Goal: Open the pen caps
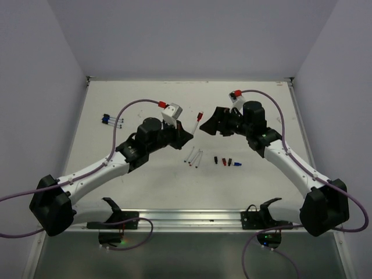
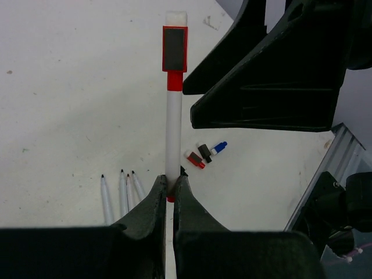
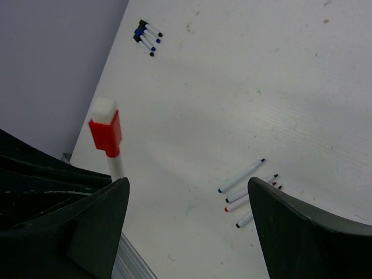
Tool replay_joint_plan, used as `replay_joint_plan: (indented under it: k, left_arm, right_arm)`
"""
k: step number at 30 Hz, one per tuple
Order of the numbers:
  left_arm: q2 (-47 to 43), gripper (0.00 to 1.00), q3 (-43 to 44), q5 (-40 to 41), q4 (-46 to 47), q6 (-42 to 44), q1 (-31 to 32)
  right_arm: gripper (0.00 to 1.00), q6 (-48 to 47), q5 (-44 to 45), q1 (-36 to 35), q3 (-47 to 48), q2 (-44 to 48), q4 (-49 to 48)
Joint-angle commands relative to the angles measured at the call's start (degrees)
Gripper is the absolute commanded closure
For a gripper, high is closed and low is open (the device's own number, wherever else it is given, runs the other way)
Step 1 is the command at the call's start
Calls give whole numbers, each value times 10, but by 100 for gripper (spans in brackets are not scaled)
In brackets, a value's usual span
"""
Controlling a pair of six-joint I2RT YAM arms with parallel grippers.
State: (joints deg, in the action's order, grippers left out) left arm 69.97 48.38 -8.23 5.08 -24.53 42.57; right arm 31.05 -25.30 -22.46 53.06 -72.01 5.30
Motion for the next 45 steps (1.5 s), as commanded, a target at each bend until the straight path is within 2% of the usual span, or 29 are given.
replay_joint_plan:
  k: [1, 3, 8, 16, 22, 26, 27, 30, 32, 33, 34, 37, 39, 41, 42, 45]
  left_arm:
    - [9, 100, -1, -7, 41, 10, 17]
    - [12, 100, 0, 5, 41, 9, 25]
    - [18, 100, 15, 13, 26, 8, 30]
    - [12, 100, 15, 22, 29, 5, 56]
    - [14, 100, 16, 36, 30, 5, 76]
    - [15, 100, 16, 44, 27, 5, 82]
    - [14, 100, 16, 44, 28, 5, 83]
    - [12, 100, 16, 48, 28, 5, 87]
    - [10, 100, 15, 53, 30, 5, 88]
    - [10, 100, 18, 53, 29, 5, 88]
    - [10, 100, 21, 55, 28, 5, 88]
    - [10, 100, 22, 58, 27, 6, 88]
    - [9, 100, 23, 58, 27, 6, 88]
    - [10, 100, 23, 56, 28, 6, 88]
    - [9, 100, 24, 56, 28, 6, 88]
    - [8, 100, 23, 57, 25, 11, 89]
  right_arm:
    - [14, 23, -2, -17, 3, 32, -65]
    - [17, 32, 10, -23, -1, 44, -78]
    - [17, 32, 35, -35, -2, 62, -84]
    - [22, 50, 47, -44, 15, 32, -92]
    - [34, 60, 68, -52, 5, 25, -114]
    - [46, 65, 73, -57, 7, 20, -110]
    - [61, 64, 74, -59, 7, 19, -111]
    - [87, 67, 76, -61, 11, 13, -100]
    - [84, 68, 73, -63, 9, 13, -102]
    - [68, 68, 78, -65, 3, 16, -105]
    - [60, 69, 78, -65, 3, 17, -107]
    - [60, 67, 81, -68, 6, 14, -98]
    - [69, 72, 80, -69, 6, 14, -96]
    - [93, 75, 80, -69, 6, 14, -99]
    - [100, 74, 84, -70, 6, 15, -98]
    - [100, 75, 91, -70, 12, 16, -88]
